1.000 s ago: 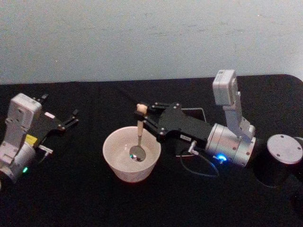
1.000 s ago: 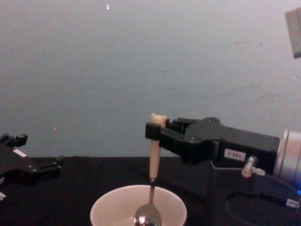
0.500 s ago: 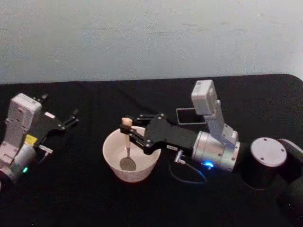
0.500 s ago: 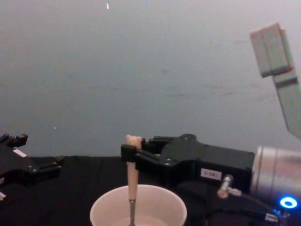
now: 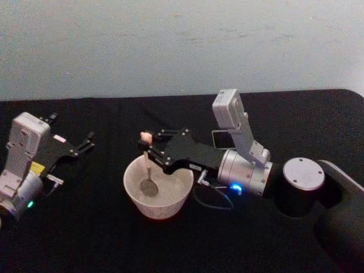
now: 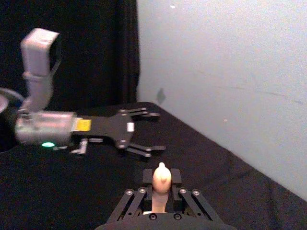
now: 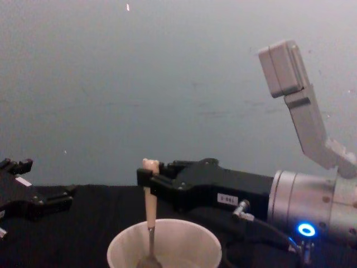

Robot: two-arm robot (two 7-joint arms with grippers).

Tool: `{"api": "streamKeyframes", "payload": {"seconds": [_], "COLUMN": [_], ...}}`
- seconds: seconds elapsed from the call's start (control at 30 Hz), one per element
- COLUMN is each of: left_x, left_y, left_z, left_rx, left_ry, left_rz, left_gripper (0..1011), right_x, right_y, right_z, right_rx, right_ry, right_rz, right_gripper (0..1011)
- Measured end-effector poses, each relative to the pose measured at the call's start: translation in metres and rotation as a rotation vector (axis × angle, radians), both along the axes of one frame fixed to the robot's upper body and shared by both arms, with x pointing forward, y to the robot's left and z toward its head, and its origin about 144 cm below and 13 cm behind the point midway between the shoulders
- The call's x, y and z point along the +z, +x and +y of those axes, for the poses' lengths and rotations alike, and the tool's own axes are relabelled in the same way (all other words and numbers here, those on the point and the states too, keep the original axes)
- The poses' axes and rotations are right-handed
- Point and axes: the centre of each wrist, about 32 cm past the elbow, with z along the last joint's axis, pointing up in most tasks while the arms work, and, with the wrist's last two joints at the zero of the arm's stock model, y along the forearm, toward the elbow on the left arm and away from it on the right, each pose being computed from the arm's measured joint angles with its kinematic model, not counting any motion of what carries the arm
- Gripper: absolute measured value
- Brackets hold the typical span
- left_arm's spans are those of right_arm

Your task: Pick up the stirring spoon with one hand, stir inside the cup, then place it back in its original position.

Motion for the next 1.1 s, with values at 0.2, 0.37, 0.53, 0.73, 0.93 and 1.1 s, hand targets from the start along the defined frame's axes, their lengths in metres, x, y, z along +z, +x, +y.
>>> {"api": "streamKeyframes", "payload": {"seconds": [0.2,0.37,0.53,0.73,0.93,1.1], "left_x": [0.000,0.000,0.000,0.000,0.000,0.000], "left_y": [0.000,0.000,0.000,0.000,0.000,0.000], "left_z": [0.000,0.000,0.000,0.000,0.000,0.000], "left_rx": [0.000,0.000,0.000,0.000,0.000,0.000], "left_ry": [0.000,0.000,0.000,0.000,0.000,0.000], "left_rz": [0.000,0.000,0.000,0.000,0.000,0.000], "left_gripper": [1001,1001,1001,1001,1001,1001], "right_x": [0.001,0.002,0.002,0.006,0.010,0.013], "right_y": [0.011,0.014,0.012,0.004,-0.009,-0.020], "right_z": [-0.001,-0.009,-0.017,-0.028,-0.037,-0.040], "right_rx": [-0.062,-0.096,-0.109,-0.114,-0.091,-0.056], "right_ry": [0.012,0.006,-0.005,-0.010,-0.008,-0.003], "right_rz": [-0.001,-0.003,-0.005,-0.015,-0.013,-0.008], "right_gripper": [214,214,214,214,214,214]}}
